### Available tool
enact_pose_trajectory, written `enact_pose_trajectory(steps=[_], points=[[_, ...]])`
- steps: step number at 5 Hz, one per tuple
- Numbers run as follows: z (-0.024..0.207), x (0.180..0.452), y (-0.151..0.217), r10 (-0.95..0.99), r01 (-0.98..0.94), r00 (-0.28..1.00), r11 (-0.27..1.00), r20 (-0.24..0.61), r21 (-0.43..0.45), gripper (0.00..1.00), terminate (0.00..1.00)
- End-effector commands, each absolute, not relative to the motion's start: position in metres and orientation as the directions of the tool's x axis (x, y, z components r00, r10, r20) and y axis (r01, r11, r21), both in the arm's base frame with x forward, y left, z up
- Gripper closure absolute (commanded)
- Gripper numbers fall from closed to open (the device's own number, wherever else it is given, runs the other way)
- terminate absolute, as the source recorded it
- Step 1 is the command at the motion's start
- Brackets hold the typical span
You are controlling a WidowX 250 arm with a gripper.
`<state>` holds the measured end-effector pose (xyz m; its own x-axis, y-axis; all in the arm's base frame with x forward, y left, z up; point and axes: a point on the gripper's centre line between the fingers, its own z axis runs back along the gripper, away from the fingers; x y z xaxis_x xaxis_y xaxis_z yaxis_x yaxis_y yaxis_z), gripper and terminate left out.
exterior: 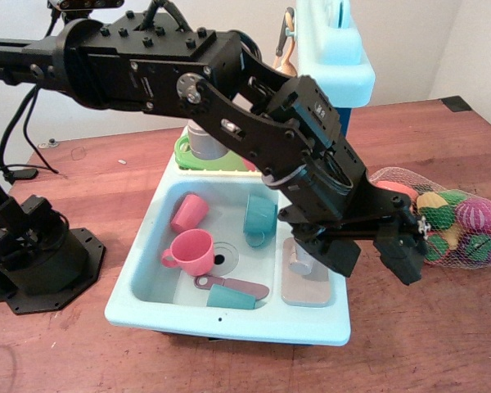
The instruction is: Turn lever vertical to front
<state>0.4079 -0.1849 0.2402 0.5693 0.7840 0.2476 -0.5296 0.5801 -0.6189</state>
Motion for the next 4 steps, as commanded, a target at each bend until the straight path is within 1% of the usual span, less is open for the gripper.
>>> enact_pose_trajectory(steps=[1,2,3,4], points=[[0.24,0.408,-0.185,0.784,-0.53,0.569,0.58,0.248,-0.619,0.0,0.0],[0.236,0.421,-0.184,0.782,-0.523,0.566,0.586,0.262,-0.618,0.0,0.0],[0.226,0.426,-0.184,0.794,-0.523,0.548,0.571,0.264,-0.633,0.0,0.0],[0.22,0.422,-0.177,0.811,-0.526,0.518,0.553,0.272,-0.646,0.0,0.0]])
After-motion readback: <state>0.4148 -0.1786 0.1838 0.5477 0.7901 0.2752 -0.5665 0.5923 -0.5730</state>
